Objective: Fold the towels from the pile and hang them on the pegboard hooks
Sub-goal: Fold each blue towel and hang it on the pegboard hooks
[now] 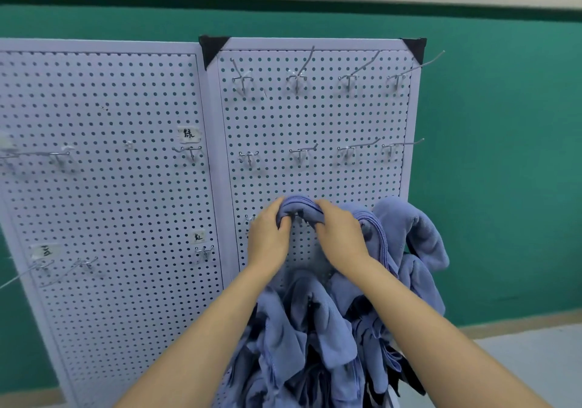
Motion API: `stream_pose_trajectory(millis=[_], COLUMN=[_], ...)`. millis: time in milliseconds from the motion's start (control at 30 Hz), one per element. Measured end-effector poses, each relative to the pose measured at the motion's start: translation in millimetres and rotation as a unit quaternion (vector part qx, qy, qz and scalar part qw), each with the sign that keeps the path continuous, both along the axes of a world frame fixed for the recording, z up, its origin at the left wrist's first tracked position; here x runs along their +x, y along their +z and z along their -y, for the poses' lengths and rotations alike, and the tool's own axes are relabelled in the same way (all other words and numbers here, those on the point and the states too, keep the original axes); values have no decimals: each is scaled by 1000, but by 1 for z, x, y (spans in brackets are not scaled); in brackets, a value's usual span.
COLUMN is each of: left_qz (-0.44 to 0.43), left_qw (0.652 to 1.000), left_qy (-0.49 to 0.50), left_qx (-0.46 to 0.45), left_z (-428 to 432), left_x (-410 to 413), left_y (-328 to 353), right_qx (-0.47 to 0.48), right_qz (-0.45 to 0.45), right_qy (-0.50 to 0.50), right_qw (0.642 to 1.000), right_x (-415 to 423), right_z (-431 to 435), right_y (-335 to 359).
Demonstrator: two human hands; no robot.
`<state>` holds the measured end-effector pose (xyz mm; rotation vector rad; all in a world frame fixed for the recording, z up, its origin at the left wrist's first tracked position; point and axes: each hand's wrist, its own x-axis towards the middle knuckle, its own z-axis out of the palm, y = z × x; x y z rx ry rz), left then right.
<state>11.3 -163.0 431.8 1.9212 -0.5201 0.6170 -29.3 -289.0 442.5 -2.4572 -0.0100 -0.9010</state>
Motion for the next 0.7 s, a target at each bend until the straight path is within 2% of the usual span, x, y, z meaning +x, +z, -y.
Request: stream_pose_trajectory(millis=[67, 133, 233, 400, 533, 700], left_qz=[-8, -5, -3, -1, -4, -56], left_qw=[999, 997, 997, 999, 999, 996], left_qy=[-11, -19, -30, -34, -24, -39], left_qx=[43, 72, 72, 21, 45, 56], left_z=[0, 2, 4, 6, 13, 1], left_x=[3, 3, 2, 5, -1, -16], left_y=[-6, -10, -15, -28, -33, -35], right_qx=[159, 206, 177, 173, 222, 124], right_qz=[-23, -64, -72, 18, -19, -81], right_qy=[72, 97, 115, 117, 139, 88], right_qw=[984, 972, 975, 978, 965, 985], right_x=[3, 1, -4, -2, -3, -19], right_z=[13, 21, 22, 15, 13, 14], right_y=[-13, -29, -45, -42, -43, -49])
